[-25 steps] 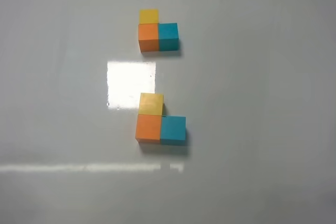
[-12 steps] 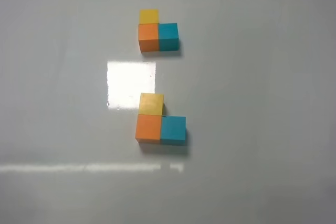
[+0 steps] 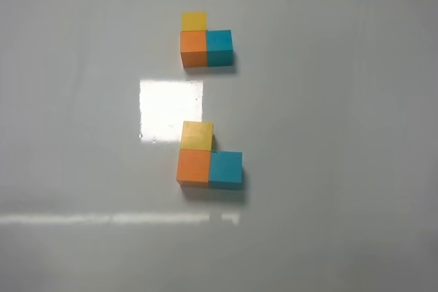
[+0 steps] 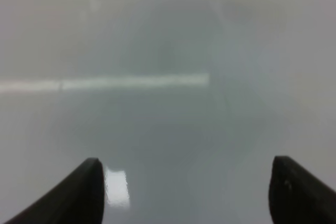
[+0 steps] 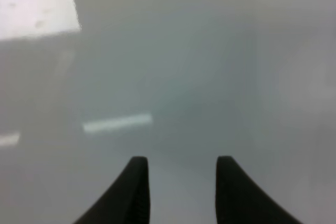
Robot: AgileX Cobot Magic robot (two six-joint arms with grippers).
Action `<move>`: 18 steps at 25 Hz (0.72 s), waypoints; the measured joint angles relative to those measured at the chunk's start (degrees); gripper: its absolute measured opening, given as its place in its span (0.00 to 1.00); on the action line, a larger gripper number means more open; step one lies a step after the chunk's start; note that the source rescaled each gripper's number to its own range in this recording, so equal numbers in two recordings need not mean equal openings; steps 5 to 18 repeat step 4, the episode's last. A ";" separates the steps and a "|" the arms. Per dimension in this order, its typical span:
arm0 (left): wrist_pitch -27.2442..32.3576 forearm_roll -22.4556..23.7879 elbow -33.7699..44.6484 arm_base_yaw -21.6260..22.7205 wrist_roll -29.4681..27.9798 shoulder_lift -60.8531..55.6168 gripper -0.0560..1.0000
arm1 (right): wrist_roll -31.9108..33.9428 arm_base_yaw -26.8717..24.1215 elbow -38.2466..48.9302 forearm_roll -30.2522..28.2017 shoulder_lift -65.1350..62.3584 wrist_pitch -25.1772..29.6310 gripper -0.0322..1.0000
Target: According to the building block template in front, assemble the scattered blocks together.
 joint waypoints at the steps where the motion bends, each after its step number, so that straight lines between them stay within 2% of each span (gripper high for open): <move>1: 0.00 0.00 0.00 0.00 0.00 0.00 0.93 | 0.00 0.00 0.00 0.00 0.00 0.00 0.04; 18: 0.00 0.00 0.00 0.00 0.00 0.00 0.93 | 0.00 0.00 0.00 0.00 0.00 0.00 0.04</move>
